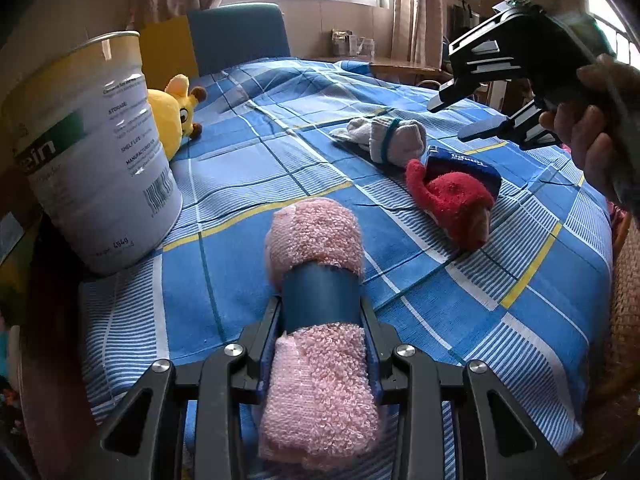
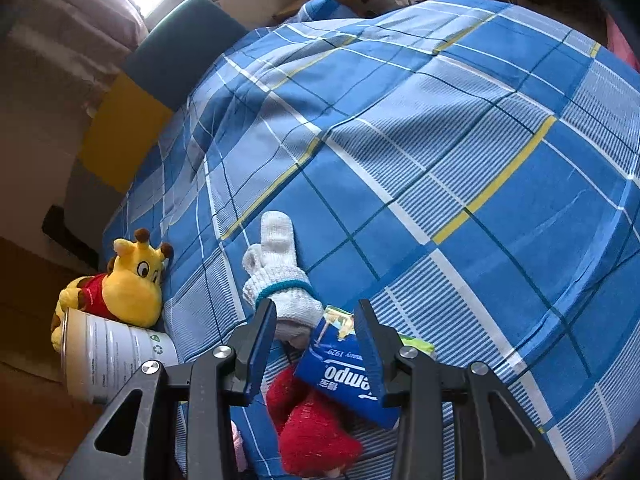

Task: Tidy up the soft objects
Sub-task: 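Reach the right gripper to the white knit glove and grasp it, then carry the pink towel roll toward the tray with the left gripper while the right gripper holds the glove, then lower the pink towel roll into the gold tray and open the left gripper, then carry the white knit glove into the tray with the right gripper and release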

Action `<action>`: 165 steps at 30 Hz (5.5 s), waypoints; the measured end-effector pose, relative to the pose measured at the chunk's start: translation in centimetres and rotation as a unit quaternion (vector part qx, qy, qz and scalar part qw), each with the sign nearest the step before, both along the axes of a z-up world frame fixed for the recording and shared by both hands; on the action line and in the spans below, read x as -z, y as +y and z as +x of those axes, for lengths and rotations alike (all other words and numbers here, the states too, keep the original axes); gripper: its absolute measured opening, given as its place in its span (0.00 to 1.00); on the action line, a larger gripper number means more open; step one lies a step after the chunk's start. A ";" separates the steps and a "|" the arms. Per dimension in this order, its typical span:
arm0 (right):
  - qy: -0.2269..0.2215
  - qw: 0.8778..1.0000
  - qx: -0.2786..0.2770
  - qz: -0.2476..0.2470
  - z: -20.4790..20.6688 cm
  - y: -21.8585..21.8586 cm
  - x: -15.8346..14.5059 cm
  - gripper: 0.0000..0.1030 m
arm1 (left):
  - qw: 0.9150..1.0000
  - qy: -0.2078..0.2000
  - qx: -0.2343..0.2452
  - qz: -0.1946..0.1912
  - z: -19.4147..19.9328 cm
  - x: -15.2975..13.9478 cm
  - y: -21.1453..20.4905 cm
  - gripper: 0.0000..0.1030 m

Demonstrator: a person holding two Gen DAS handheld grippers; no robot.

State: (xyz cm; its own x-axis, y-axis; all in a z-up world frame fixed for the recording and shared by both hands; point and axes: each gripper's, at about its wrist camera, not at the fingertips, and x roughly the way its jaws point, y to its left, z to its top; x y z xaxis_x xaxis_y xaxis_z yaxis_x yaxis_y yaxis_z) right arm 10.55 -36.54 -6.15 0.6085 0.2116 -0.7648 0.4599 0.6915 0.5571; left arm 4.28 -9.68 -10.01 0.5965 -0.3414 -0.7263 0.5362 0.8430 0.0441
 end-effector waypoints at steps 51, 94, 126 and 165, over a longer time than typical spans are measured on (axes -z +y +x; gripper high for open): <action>0.062 0.934 -0.194 -0.294 8.1 8.8 3.2 0.43 | 1.000 0.011 -0.027 -0.009 -0.4 -0.4 0.4 0.34; 0.052 0.911 -0.212 -0.349 7.6 10.1 3.0 0.43 | 0.969 0.009 -0.230 -0.088 -3.9 -9.6 16.5 0.32; 0.054 0.911 -0.212 -0.349 7.6 10.0 3.1 0.43 | 0.913 0.089 -0.372 -0.142 -2.8 -5.5 29.2 0.48; -0.152 0.832 -0.466 -0.260 17.7 42.1 -16.5 0.35 | 0.913 -0.002 -0.395 -0.099 -5.7 -10.0 32.0 0.67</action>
